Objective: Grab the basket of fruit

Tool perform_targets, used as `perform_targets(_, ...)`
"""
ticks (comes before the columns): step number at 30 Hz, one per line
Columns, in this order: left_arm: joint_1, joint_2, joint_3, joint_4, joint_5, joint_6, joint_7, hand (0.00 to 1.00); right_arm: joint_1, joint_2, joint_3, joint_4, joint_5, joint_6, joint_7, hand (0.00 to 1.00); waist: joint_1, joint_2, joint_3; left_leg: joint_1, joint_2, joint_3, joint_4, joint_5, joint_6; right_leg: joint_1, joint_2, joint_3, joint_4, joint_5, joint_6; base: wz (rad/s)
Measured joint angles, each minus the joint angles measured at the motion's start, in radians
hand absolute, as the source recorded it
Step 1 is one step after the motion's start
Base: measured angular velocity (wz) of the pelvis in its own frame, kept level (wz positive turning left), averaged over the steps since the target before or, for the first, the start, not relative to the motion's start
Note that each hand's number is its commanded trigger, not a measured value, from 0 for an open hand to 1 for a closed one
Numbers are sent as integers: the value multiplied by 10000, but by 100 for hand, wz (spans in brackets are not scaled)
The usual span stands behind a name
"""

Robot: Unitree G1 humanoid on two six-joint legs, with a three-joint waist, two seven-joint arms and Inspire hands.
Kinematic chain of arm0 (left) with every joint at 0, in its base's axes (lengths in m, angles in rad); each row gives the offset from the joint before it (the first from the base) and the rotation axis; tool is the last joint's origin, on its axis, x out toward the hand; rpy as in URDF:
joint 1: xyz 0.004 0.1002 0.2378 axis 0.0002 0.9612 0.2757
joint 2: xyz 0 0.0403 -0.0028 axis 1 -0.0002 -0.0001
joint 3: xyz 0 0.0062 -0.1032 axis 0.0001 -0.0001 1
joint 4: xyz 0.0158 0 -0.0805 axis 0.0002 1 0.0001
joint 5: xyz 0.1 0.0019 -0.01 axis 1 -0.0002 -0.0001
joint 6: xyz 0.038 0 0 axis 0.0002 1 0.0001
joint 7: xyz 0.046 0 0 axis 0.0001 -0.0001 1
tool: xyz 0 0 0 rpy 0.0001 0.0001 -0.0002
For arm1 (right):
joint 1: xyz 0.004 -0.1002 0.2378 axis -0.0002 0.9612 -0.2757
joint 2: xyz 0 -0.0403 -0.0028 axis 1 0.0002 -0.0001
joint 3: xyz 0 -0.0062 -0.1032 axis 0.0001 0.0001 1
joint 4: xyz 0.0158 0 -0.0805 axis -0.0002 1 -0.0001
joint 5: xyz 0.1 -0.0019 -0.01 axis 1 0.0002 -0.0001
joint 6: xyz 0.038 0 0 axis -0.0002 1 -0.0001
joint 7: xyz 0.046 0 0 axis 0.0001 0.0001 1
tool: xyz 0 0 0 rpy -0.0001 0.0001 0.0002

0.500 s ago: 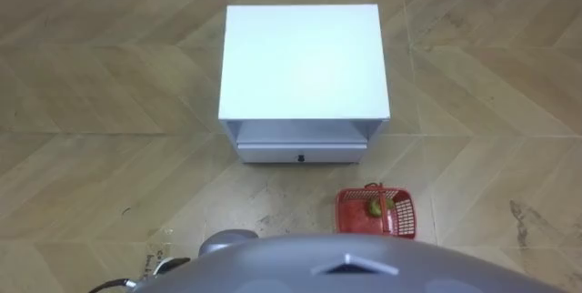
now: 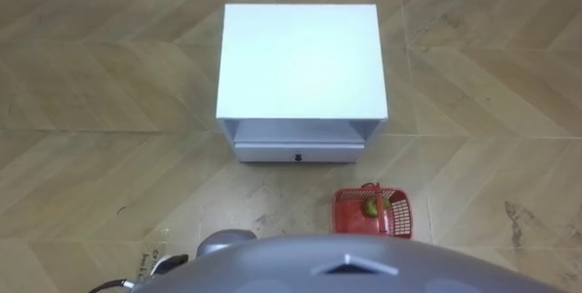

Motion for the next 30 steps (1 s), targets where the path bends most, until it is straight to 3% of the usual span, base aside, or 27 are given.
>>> perform_targets(13, 116, 28, -1, -3, -181, 48, -6, 0, 16, -3, 8, -7, 51, 61, -34, 0, -24, 41, 28, -48, 3, -42, 77, -21, -7, 36, 0, 2, 15, 0, 0, 0)
perform_targets(22, -13, 31, 20, -7, -125, 24, 14, 0, 166, -5, -190, -309, 118, 64, -146, 0, -198, 85, -2, -205, -42, -52, 93, -35, 16, -57, -56, -10, 71, -16, 26, 0)
perform_targets(30, -277, 69, 48, 184, -98, -183, 231, 0, 103, -135, -783, -332, 172, -49, -607, 0, -478, 277, 47, -657, -298, 151, 765, -239, 373, -1025, -520, 174, 1477, -158, 118, -5)
